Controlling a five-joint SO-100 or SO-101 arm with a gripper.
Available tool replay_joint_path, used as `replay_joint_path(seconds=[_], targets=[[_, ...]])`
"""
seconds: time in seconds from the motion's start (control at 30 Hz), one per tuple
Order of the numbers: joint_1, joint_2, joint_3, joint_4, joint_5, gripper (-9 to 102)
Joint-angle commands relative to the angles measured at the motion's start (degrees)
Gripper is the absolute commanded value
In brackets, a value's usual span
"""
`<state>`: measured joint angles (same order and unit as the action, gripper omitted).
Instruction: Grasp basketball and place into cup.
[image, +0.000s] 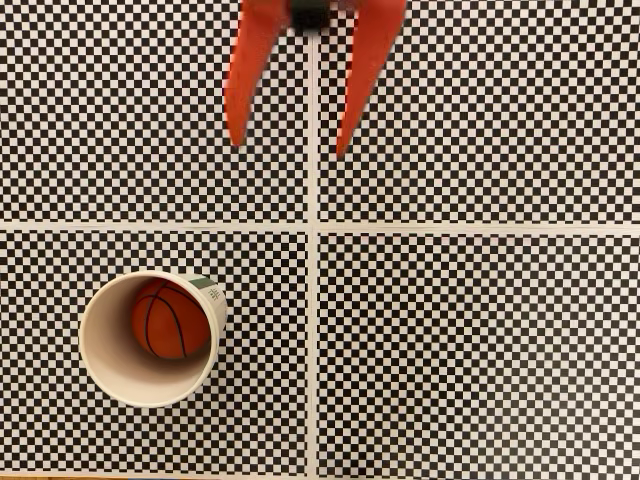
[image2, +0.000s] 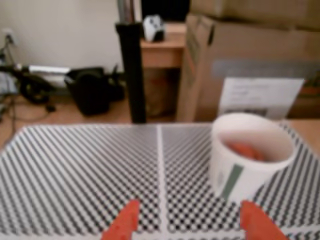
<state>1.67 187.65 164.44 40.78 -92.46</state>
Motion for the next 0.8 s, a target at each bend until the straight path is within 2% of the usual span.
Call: replay_joint_path(seconds=[0.0, 0.2, 0.3, 0.4, 0.5, 0.63, 0.77], targets=[[0.35, 0.79, 4.83, -5.10, -1.05, 18], [-0.26, 0.79, 8.61, -5.19, 0.88, 11], [-0.09, 0.79, 10.81, -8.17, -0.09, 6], [-0.09, 0.79, 14.50, -14.85, -0.53, 2], [0.26, 0.79, 16.79, -15.29, 1.58, 0], [-0.97, 0.79, 17.40, -7.82, 3.08, 0], [-1.76, 0.79, 17.40, 3.08, 4.92, 0]])
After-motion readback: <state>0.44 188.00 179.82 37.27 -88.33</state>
